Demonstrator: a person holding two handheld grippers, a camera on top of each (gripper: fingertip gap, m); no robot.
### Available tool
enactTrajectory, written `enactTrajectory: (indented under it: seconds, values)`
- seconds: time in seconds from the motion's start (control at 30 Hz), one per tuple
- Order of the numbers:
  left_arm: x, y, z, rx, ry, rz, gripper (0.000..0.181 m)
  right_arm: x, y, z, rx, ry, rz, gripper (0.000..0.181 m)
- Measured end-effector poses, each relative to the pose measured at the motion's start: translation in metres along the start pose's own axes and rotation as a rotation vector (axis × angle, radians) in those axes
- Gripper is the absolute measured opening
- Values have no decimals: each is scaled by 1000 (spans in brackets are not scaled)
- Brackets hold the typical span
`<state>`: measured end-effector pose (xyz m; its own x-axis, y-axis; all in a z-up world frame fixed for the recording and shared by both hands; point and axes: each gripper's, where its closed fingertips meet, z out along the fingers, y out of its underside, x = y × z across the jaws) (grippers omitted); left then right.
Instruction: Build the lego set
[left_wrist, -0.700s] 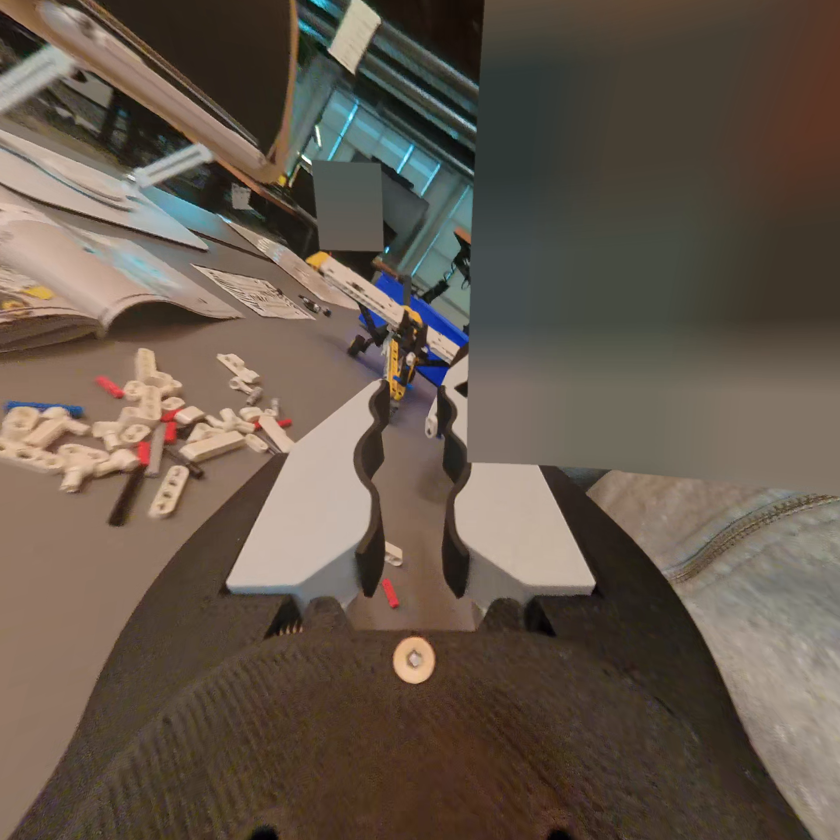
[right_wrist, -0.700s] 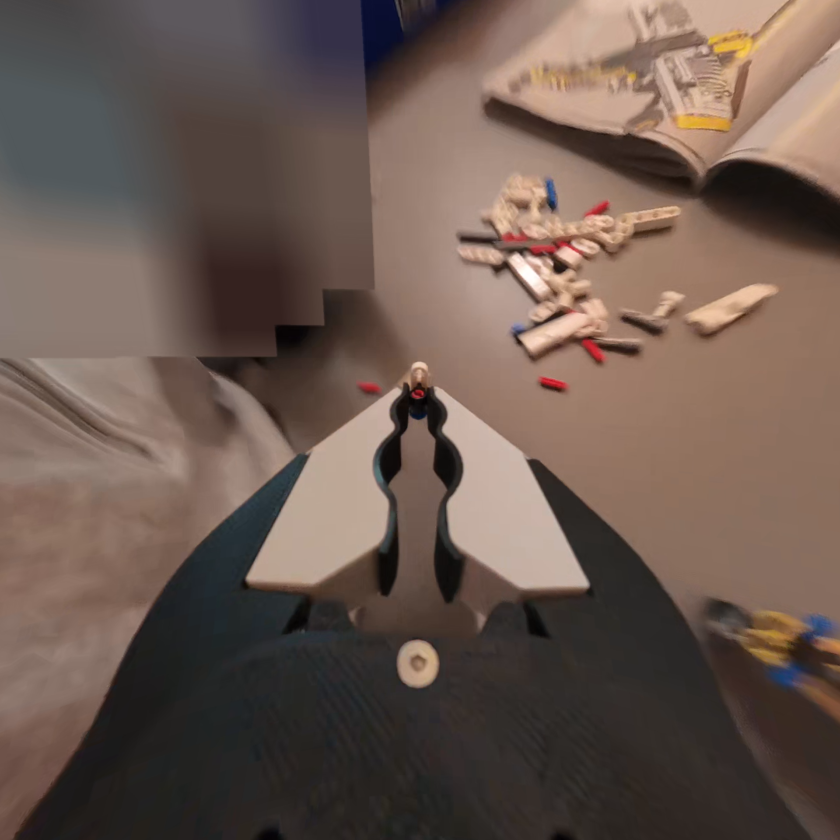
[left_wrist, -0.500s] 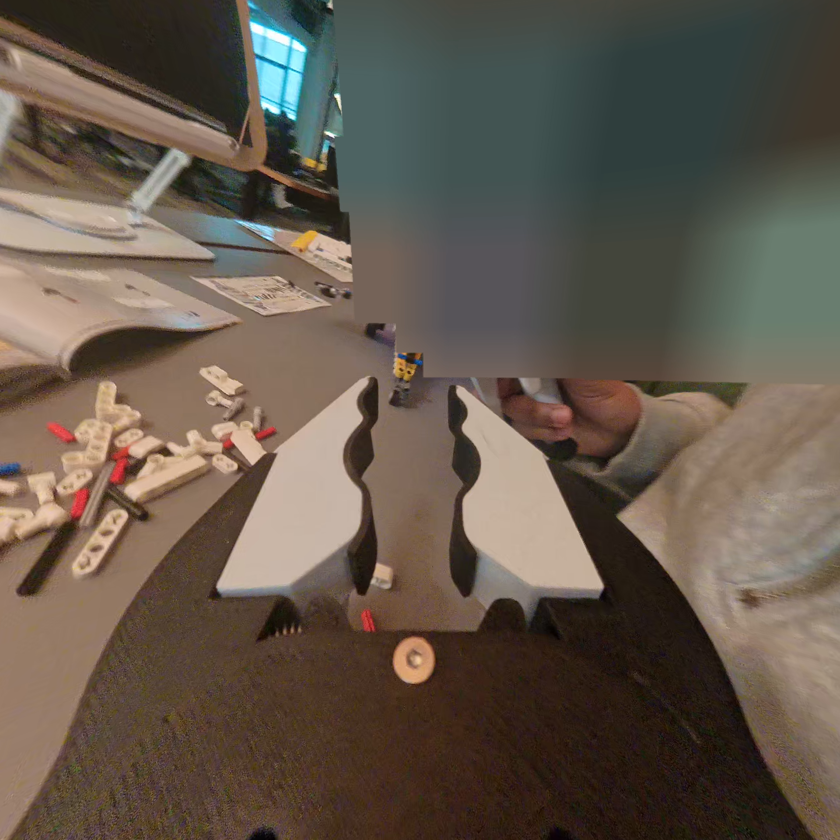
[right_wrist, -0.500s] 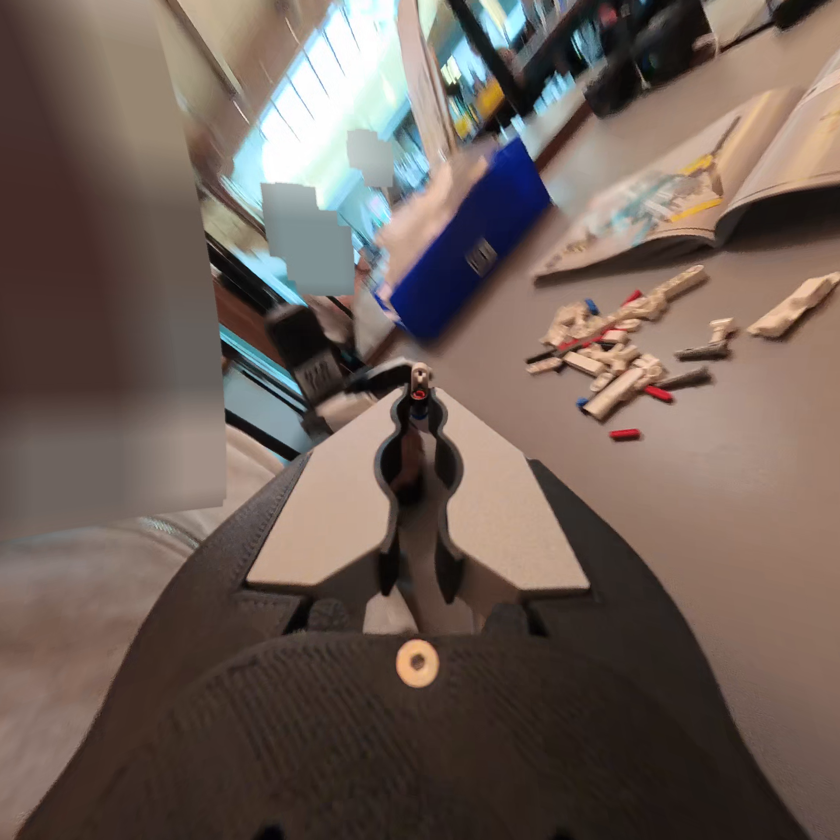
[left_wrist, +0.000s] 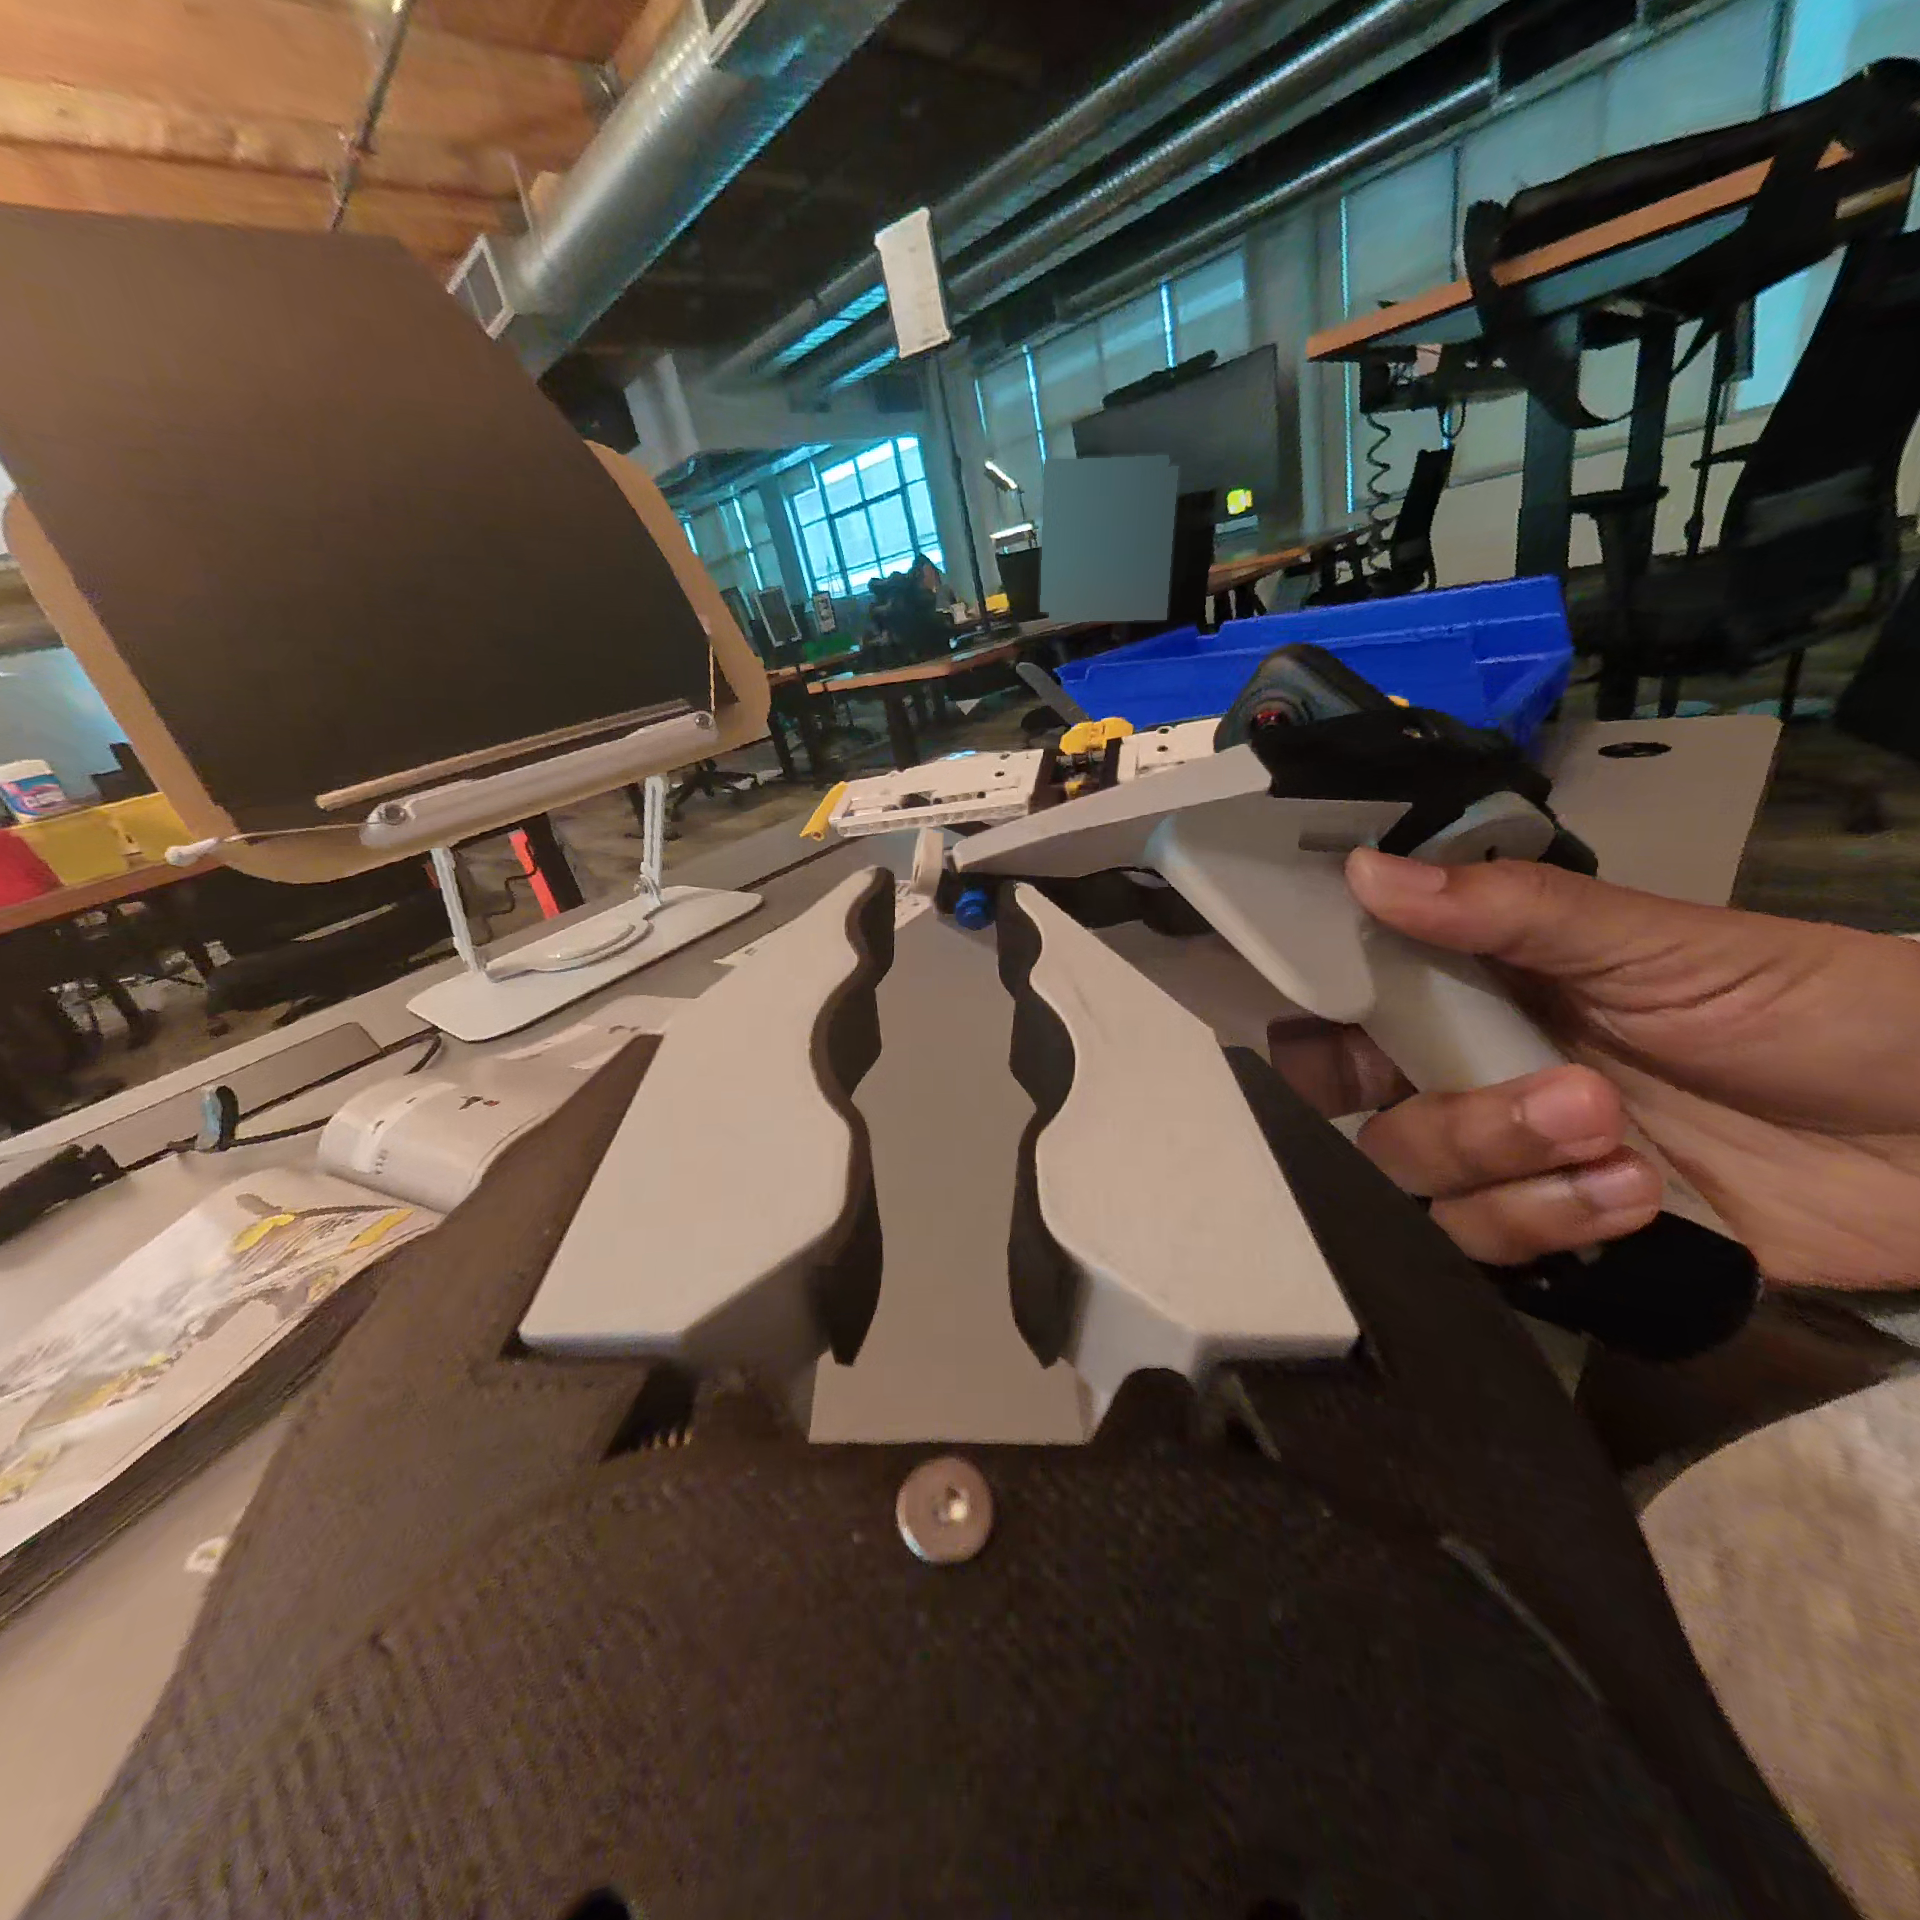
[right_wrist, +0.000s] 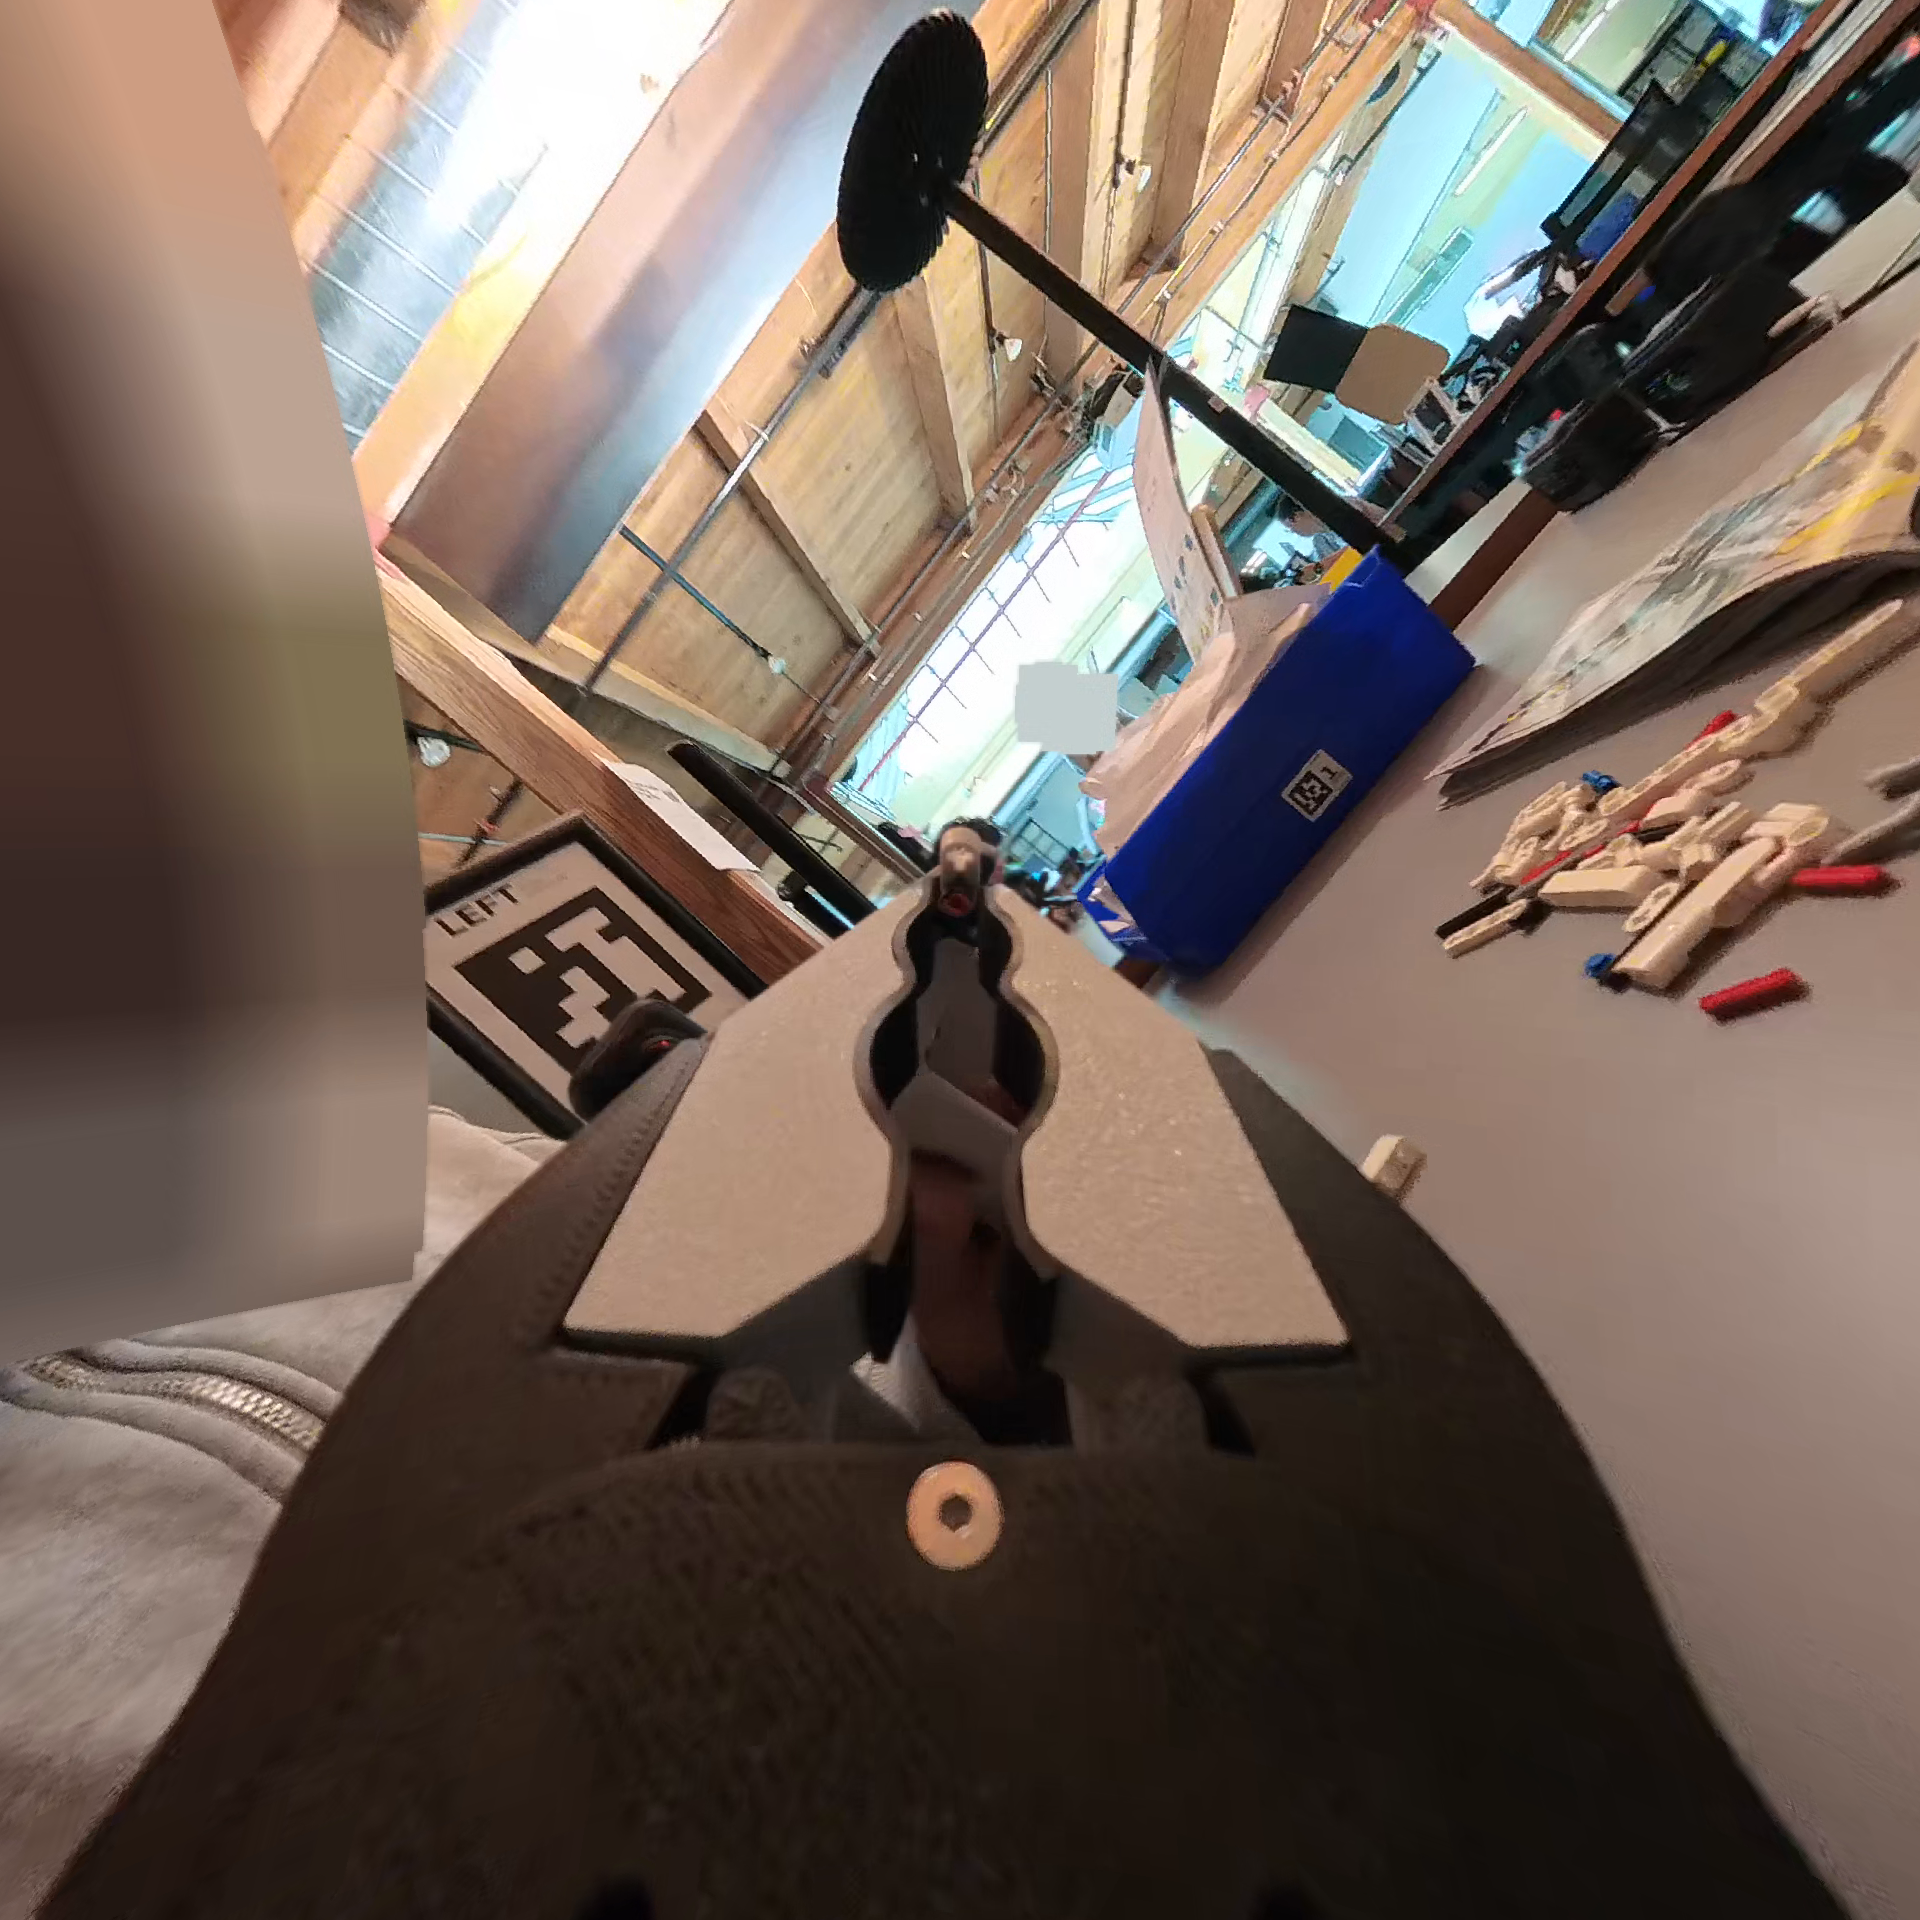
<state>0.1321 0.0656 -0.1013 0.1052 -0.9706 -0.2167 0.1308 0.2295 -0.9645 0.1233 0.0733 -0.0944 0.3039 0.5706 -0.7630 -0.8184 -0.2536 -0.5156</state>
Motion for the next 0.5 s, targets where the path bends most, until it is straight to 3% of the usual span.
enactTrajectory:
  seconds: [0.03,0.3,0.5]
  values:
    - [2,0,1,-3,6,-1,16,1,0,-3,10,-9,24,6]
    - [7,4,3,-24,10,37,13,6,0,-11,5,-14,76,7]
    - [2,8,3,-25,82,-170,13,14,-6,-20,-26,34,-37,19]
